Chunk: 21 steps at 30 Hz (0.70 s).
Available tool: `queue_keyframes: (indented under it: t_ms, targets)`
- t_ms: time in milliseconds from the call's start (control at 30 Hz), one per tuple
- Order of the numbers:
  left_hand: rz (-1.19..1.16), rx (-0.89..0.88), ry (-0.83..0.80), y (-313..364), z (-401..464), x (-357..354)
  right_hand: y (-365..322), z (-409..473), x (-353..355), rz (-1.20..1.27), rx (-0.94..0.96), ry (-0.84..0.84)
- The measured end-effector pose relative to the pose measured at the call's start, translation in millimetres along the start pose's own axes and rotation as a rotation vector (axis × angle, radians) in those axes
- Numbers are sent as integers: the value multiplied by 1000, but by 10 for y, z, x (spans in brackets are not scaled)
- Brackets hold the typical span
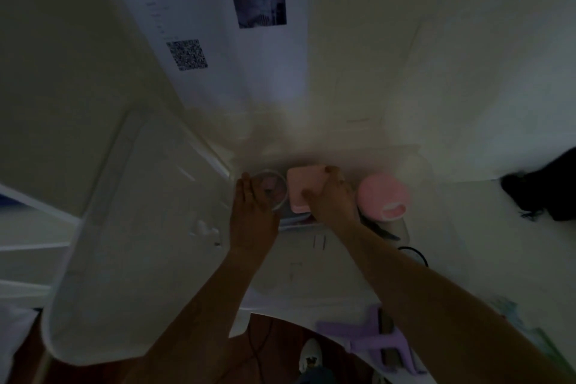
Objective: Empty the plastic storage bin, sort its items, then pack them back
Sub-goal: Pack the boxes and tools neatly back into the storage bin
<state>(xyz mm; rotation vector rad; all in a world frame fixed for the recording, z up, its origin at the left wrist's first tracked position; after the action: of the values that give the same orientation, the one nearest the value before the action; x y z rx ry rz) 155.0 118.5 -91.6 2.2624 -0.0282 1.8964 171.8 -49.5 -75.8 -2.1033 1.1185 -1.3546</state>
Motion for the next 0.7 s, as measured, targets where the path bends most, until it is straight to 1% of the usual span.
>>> queue_keyframes:
  t_ms: [100,200,300,467,600,700]
  targets:
    - [53,-14,-20,-3,2,-18,7,-11,44,29,22,-53]
    - [46,-8,-2,28,-75,37,68,-128,134,-34,38,-62]
    - [-46,7,61,1,-278,131,208,-382,292,-83,86,-21]
    - [11,-96,184,113,-598,263,744,-800,545,42,57,64]
    - [-15,-150,96,188,-522,229,1141,-1148,704,112,16,77]
    - [103,-241,87,108,-211,184,1338,-1388,836,163,47,126]
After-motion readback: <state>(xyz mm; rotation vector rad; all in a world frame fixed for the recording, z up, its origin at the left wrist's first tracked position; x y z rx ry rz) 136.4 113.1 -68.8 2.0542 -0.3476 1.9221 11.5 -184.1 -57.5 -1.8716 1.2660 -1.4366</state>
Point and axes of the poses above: each hand's wrist, its own z-axis towards the middle knuckle, its own x-axis out of the back of the hand, y = z × x, the point moved 3 cm from there along z, towards the middle knuckle, and after that the axes turned 15 degrees about -y, right-handed, at the moved point
